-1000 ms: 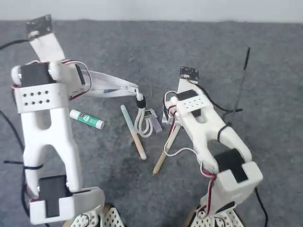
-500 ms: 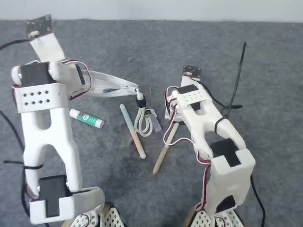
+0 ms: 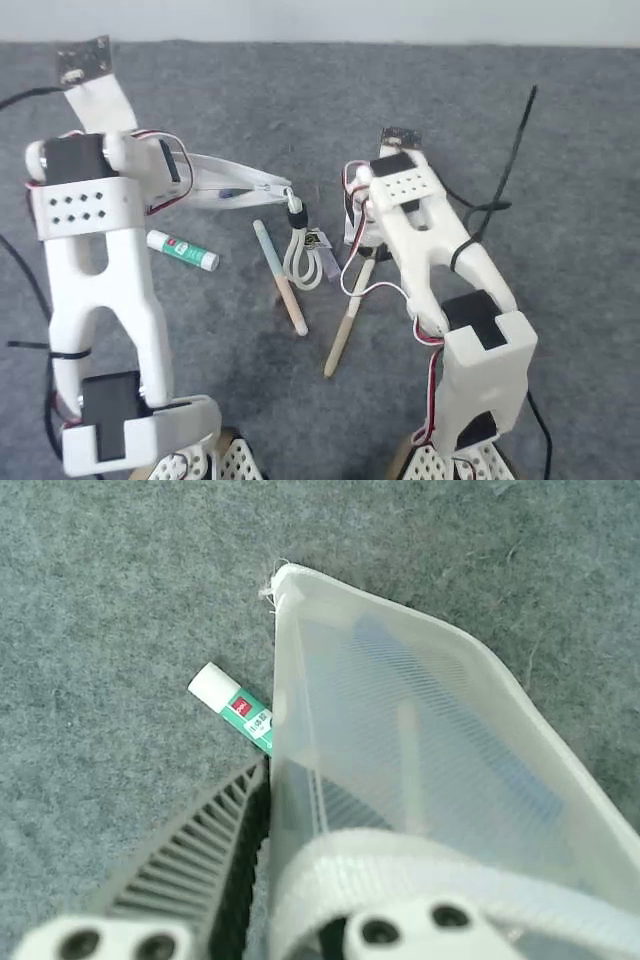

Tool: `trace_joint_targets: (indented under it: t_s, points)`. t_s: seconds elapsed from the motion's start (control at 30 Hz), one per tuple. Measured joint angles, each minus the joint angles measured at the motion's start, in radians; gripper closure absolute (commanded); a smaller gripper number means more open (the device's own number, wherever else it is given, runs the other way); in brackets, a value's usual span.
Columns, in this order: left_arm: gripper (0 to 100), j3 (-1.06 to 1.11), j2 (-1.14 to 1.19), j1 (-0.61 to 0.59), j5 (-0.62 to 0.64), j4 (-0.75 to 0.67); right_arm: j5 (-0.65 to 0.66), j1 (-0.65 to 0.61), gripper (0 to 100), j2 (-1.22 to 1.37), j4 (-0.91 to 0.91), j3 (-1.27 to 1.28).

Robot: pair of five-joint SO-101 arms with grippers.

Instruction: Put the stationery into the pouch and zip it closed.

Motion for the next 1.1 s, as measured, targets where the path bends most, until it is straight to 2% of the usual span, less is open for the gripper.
trace_joint_targets:
  t_s: [0.1,0.37,0.6,0.87,1.1]
  points:
    - [99,0.000,0.000,0.000,0.000,0.000,0.012,0.000,99.2,0.000,0.117,-0.080]
    - [99,0.000,0.000,0.000,0.000,0.000,0.150,0.000,99.2,0.000,0.333,-0.236]
    - [99,0.000,0.000,0.000,0.000,0.000,0.187,-0.002,99.2,-0.044,0.336,-0.233]
    - [99,0.009,-0.002,0.000,0.000,-0.002,0.190,-0.077,99.2,-0.379,0.336,-0.080]
    - [99,0.057,-0.015,-0.002,0.000,-0.058,0.190,-0.118,99.2,-0.631,0.338,-0.055]
